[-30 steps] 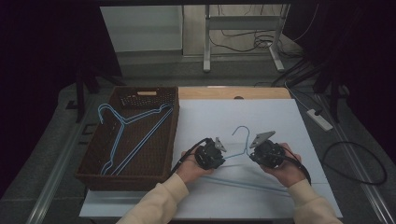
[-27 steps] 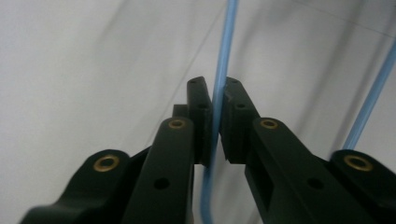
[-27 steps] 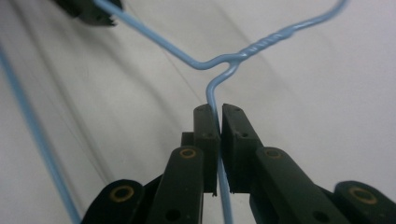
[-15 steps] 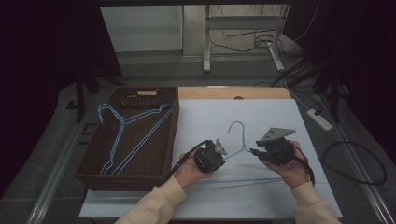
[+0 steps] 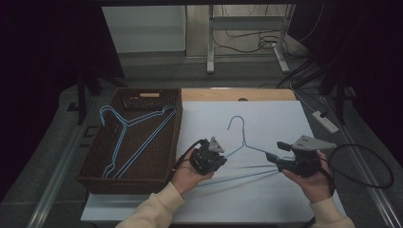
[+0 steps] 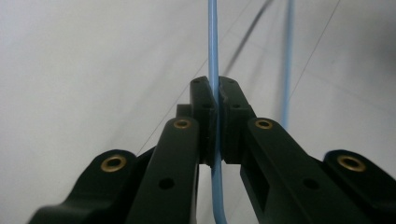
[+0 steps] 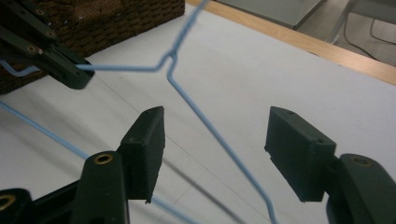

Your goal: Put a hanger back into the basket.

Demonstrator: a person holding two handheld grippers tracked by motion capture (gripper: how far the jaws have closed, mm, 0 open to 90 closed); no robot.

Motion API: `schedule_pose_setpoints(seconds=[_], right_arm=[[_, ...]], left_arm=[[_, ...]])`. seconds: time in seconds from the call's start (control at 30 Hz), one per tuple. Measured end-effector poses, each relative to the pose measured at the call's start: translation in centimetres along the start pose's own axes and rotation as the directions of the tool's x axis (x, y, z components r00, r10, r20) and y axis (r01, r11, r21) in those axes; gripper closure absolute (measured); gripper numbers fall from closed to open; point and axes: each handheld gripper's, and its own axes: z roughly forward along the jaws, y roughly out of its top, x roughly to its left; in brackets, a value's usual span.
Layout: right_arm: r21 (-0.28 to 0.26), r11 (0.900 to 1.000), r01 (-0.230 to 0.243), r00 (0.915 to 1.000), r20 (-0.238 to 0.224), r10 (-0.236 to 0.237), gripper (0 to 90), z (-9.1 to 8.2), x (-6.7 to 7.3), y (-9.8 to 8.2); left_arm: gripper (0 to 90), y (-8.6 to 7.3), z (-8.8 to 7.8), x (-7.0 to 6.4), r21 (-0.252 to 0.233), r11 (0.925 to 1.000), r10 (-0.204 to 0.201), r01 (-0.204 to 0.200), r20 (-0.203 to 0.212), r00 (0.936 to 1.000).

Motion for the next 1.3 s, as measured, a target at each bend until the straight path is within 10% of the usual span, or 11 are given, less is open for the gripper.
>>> schedule_pose_setpoints(seconds=[1.3], right_arm=[[0.048,0.998,-0.042,0.999,-0.011,0.042,32.9,1.1,-0.3,-2.7]], left_arm=[[87.1,-3.7,-13.6,6.2,-0.212,0.9697,-0.15,0.122,-0.124,0.9809]])
